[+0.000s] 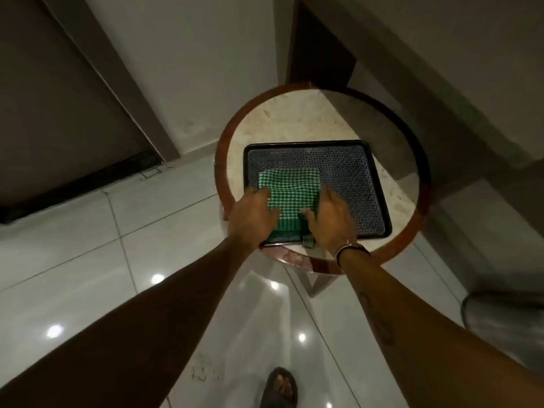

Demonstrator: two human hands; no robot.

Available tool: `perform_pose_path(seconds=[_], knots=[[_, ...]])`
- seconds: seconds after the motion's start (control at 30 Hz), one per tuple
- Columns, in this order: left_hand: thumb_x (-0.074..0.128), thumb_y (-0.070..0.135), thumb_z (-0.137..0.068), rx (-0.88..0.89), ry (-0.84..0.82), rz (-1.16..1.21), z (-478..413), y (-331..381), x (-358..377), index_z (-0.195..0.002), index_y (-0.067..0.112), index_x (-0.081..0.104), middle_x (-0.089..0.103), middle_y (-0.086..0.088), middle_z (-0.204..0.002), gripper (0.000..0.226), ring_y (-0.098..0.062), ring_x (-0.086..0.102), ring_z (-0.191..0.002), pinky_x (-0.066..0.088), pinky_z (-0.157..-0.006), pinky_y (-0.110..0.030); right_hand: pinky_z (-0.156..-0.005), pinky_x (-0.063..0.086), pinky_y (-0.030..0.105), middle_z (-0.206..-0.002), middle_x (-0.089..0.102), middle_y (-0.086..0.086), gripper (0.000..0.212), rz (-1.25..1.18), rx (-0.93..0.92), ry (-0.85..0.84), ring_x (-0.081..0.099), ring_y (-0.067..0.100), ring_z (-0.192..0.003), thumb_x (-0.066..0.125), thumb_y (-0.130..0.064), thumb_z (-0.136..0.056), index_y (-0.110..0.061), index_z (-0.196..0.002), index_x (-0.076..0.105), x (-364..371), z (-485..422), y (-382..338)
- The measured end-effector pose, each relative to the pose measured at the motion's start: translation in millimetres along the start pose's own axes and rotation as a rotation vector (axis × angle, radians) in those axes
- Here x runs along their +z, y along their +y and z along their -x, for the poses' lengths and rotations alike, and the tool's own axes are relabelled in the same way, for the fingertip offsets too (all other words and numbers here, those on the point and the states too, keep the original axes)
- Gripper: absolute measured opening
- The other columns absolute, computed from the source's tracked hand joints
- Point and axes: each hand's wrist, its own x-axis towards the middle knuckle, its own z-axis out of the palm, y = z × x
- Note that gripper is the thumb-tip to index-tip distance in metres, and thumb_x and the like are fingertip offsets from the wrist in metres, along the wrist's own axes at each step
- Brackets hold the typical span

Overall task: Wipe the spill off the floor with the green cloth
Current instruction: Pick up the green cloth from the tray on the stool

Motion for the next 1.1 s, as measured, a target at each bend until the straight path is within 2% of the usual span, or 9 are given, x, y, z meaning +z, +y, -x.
perform_pose_path(seconds=[0.13,0.23,0.37,0.5,0.6,0.73,0.83,1.0,1.1], knots=[[0.068,0.025,-0.106,-0.089,0.026,-0.064,-11.9,-4.2,37.1,-0.155,0.014,0.051,0.05,-0.021,-0.152,0.053,-0.041,0.062,-0.133,0.059,-0.11,-0.052,-0.116,0.048,0.053,-0.154,0.051,0.023,0.063,0.141,-0.026,0.027,0.05,0.041,-0.141,0.068,-0.033,-0.107,-0.011,-0.161,0.043,23.1,-20.4,8.0],[0.069,0.02,-0.104,-0.082,0.066,-0.066,-12.4,-4.7,51.4,-0.16,0.015,0.046,0.046,-0.021,-0.154,0.06,-0.038,0.058,-0.136,0.06,-0.109,-0.051,-0.112,0.051,0.051,-0.147,0.053,0.025,0.055,0.079,-0.046,0.058,0.055,0.042,-0.133,0.072,-0.018,-0.104,-0.011,-0.155,0.051,31.9,-30.1,13.8],[0.064,0.001,-0.102,-0.08,0.131,0.109,-15.2,-3.7,43.4,-0.139,0.007,0.061,0.066,-0.017,-0.136,0.038,-0.034,0.065,-0.126,0.059,-0.103,-0.047,-0.104,0.055,0.04,-0.14,0.069,0.017,0.037,-0.333,0.17,0.044,0.067,0.035,-0.128,0.076,0.002,-0.099,-0.009,-0.134,0.069,20.8,-43.2,7.9],[0.066,-0.001,-0.101,-0.225,0.154,0.509,-3.3,-4.9,18.8,-0.111,0.01,0.06,0.069,-0.007,-0.105,0.016,-0.024,0.07,-0.099,0.059,-0.083,-0.036,-0.085,0.058,0.01,-0.119,0.076,0.005,0.035,-0.862,0.309,0.132,0.073,0.026,-0.12,0.078,0.009,-0.094,-0.008,-0.123,0.077,-7.8,-17.2,-17.9],[0.066,0.002,-0.099,-0.329,0.194,0.8,23.2,-15.5,-9.0,-0.101,0.019,0.056,0.068,-0.005,-0.101,0.02,-0.016,0.066,-0.088,0.057,-0.07,-0.026,-0.077,0.066,0.022,-0.106,0.08,-0.003,0.038,-1.078,0.344,0.123,0.08,0.018,-0.099,0.075,0.009,-0.092,-0.023,-0.111,0.08,-26.8,34.5,-45.0],[0.059,-0.011,-0.085,-0.495,0.108,1.128,82.4,-49.8,-57.3,-0.09,0.018,0.062,0.071,-0.008,-0.1,0.03,-0.029,0.068,-0.099,0.06,-0.086,-0.048,-0.075,0.069,0.032,-0.101,0.084,-0.002,0.04,-1.283,0.377,0.04,0.081,0.014,-0.086,0.069,0.014,-0.09,-0.022,-0.101,0.08,-28.4,121.0,-86.9],[0.054,-0.014,-0.083,-0.581,-0.047,1.26,143.7,-92.1,-86.4,-0.1,0.013,0.065,0.073,-0.019,-0.113,0.034,-0.038,0.071,-0.104,0.061,-0.096,-0.061,-0.074,0.067,0.036,-0.098,0.083,0.006,0.04,-1.366,0.378,-0.021,0.08,0.021,-0.085,0.063,0.018,-0.091,-0.018,-0.098,0.079,-13.1,187.4,-122.8],[0.06,-0.01,-0.095,-0.624,-0.291,1.361,256.5,-178.8,-129.0,-0.142,-0.005,0.061,0.07,-0.033,-0.132,0.048,-0.043,0.072,-0.105,0.064,-0.076,-0.05,-0.068,0.064,0.03,-0.091,0.083,-0.003,0.043,-1.225,0.319,-0.05,0.078,0.015,-0.081,0.065,0.017,-0.09,-0.023,-0.094,0.08,29.3,295.6,-177.7],[0.073,-0.01,-0.094,-0.621,-0.337,1.273,320.5,-226.8,-151.7,-0.143,0.006,0.066,0.077,-0.023,-0.131,0.052,-0.037,0.078,-0.107,0.069,-0.081,-0.046,-0.076,0.066,0.033,-0.102,0.082,0.002,0.04,-1.13,0.356,-0.04,0.078,0.017,-0.089,0.067,0.017,-0.09,-0.02,-0.098,0.079,55.8,357.4,-209.8]])
